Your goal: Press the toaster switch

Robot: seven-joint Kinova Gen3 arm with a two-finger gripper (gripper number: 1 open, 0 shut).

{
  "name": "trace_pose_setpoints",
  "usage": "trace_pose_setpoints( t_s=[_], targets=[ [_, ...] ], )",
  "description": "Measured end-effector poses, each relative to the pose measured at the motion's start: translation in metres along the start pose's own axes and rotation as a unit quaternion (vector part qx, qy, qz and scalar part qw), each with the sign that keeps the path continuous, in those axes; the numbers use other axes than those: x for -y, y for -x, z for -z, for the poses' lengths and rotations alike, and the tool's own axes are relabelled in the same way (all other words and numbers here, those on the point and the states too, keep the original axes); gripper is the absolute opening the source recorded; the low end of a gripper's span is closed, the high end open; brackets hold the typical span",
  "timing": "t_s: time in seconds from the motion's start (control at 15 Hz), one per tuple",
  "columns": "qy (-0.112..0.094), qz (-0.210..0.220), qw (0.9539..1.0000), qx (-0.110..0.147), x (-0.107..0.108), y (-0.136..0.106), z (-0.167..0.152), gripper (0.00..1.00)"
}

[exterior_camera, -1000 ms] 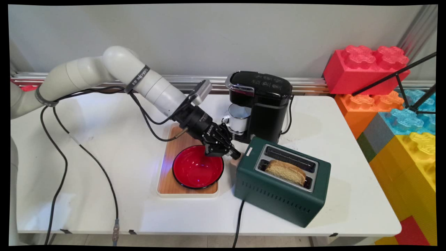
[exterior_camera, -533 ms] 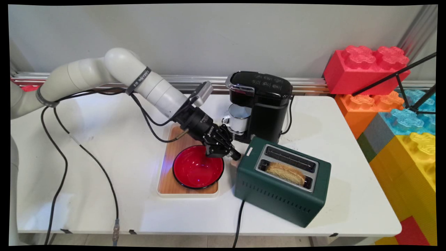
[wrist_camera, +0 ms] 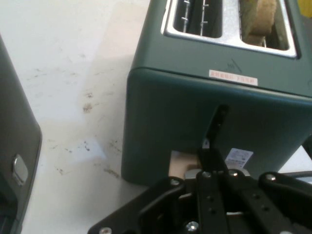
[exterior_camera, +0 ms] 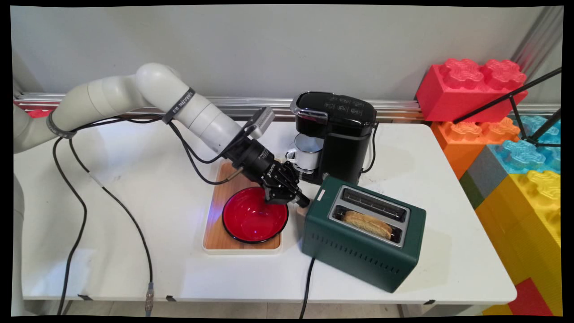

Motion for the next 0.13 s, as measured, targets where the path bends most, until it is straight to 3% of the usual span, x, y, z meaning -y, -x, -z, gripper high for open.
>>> trace_pose_setpoints(
  t_s=[0.13],
  targets=[
    [-0.001,0.001,1.0,0.002,0.0,0.0009,0.001,0.0]
  ],
)
